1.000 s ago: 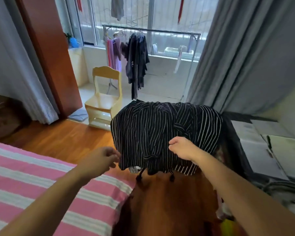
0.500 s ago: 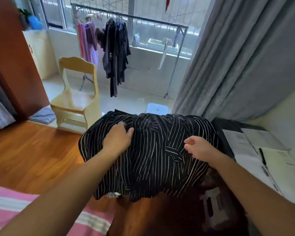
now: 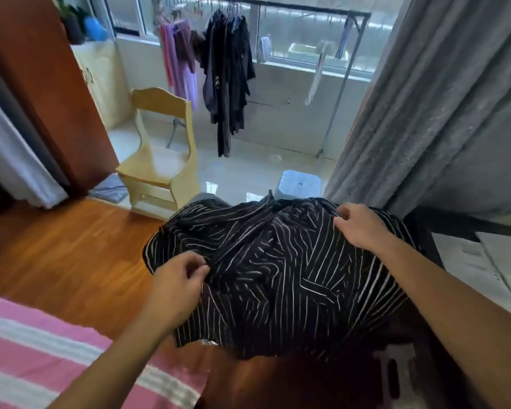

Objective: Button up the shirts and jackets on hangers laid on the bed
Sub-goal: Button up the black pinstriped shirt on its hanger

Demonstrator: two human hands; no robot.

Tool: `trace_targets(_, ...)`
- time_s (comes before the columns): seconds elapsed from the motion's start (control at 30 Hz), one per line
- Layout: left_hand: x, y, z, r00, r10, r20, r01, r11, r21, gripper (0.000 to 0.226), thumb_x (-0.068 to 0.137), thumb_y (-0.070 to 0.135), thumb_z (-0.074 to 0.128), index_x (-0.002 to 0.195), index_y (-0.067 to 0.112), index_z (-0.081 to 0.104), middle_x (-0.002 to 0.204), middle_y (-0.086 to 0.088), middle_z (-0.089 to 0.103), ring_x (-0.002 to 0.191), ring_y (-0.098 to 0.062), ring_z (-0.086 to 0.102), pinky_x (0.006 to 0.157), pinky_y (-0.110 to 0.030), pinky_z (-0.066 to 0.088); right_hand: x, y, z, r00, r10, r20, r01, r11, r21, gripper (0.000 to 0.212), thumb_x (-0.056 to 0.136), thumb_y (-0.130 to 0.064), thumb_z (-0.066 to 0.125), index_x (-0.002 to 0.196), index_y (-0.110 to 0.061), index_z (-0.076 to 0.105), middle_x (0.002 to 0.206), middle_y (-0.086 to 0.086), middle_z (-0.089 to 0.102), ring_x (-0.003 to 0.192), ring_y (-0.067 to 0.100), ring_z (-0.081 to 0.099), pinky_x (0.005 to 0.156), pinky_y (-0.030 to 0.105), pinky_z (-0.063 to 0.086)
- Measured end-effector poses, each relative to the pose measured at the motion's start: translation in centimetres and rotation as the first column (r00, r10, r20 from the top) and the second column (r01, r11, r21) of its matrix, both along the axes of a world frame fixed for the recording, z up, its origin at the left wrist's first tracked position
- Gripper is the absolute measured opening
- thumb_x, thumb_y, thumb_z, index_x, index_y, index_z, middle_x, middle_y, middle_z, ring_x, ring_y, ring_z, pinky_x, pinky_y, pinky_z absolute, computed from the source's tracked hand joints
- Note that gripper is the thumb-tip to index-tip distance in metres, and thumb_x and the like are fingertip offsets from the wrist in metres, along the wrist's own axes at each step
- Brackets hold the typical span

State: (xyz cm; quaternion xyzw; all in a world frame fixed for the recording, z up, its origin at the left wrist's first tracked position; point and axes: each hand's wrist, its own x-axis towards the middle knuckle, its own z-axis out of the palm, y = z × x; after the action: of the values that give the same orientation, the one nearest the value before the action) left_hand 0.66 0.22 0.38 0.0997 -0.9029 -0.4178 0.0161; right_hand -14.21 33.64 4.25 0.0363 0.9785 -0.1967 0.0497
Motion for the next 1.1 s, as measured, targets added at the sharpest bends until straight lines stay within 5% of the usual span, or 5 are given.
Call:
trace_targets(0.23,0.8,-0.1,-3.9,0.952,0.109,0.286,-0.031,0.964,-0.263,0.004,0.102,0.029,0.060,0.099,0.028,0.061,0.085,0.010,0.061,0.078,-0.012,0.062,0.069,-0.034,0.053,-6.4,-1.1,-4.5,0.986,-0.057,0.155,0.052,0.998,0.039,0.086,0.094,-0.062,0.054,0.157,-0.013,0.022,0.156,0.022,0.034,0.142,0.045,0.031,0.115,0.053,0.033)
trace_targets(0.6,-5.7,3.5,-4.2,0.966,0.254,0.054,-0.228,0.929,-0.292,0.066,0.100,0.041,0.059,0.155,0.015,0.034,0.155,-0.010,0.037,0.143,-0.032,0.035,0.118,-0.045,0.031,-2.7,4.4,-1.3,0.970,0.005,-0.245,-0.029,0.995,-0.094,0.023,0.102,-0.014,0.051,0.103,-0.007,0.073,0.109,0.018,0.069,0.092,0.034,0.061,0.076,0.031,0.041)
trace_targets(0.77,-9.6,1.6,-4.7,0.963,0.192,0.191,-0.082,0.879,-0.470,0.024,0.101,0.037,0.056,0.115,0.018,0.059,0.120,-0.012,0.064,0.109,-0.032,0.058,0.094,-0.047,0.050,-0.2,9.0,-2.4,0.993,0.055,-0.105,-0.053,0.998,0.021,0.019,0.096,-0.017,0.061,0.078,-0.020,0.067,0.085,0.007,0.068,0.086,0.030,0.063,0.067,0.032,0.042)
trace_targets(0.97,-4.8,1.6,-0.9,0.950,0.311,0.003,-0.308,0.939,0.156,0.023,0.105,0.025,0.052,0.084,0.021,0.060,0.079,-0.002,0.062,0.066,-0.013,0.054,0.059,-0.035,0.045,1.8,6.4,0.2,0.974,0.111,-0.197,-0.120,0.992,-0.036,0.018,0.099,-0.028,0.058,0.108,-0.021,0.071,0.105,-0.002,0.068,0.093,0.019,0.062,0.082,0.030,0.047)
trace_targets(1.1,4.8,5.2,3.6,0.992,0.126,-0.010,-0.115,0.933,0.341,0.024,0.103,0.021,0.057,0.081,0.013,0.060,0.066,0.005,0.054,0.060,-0.011,0.050,0.053,-0.024,0.040,6.7,-2.6,2.6,0.922,0.365,0.132,-0.224,0.778,-0.587,0.027,0.103,-0.039,0.051,0.100,-0.019,0.070,0.100,-0.005,0.073,0.090,0.015,0.070,0.085,0.036,0.058)
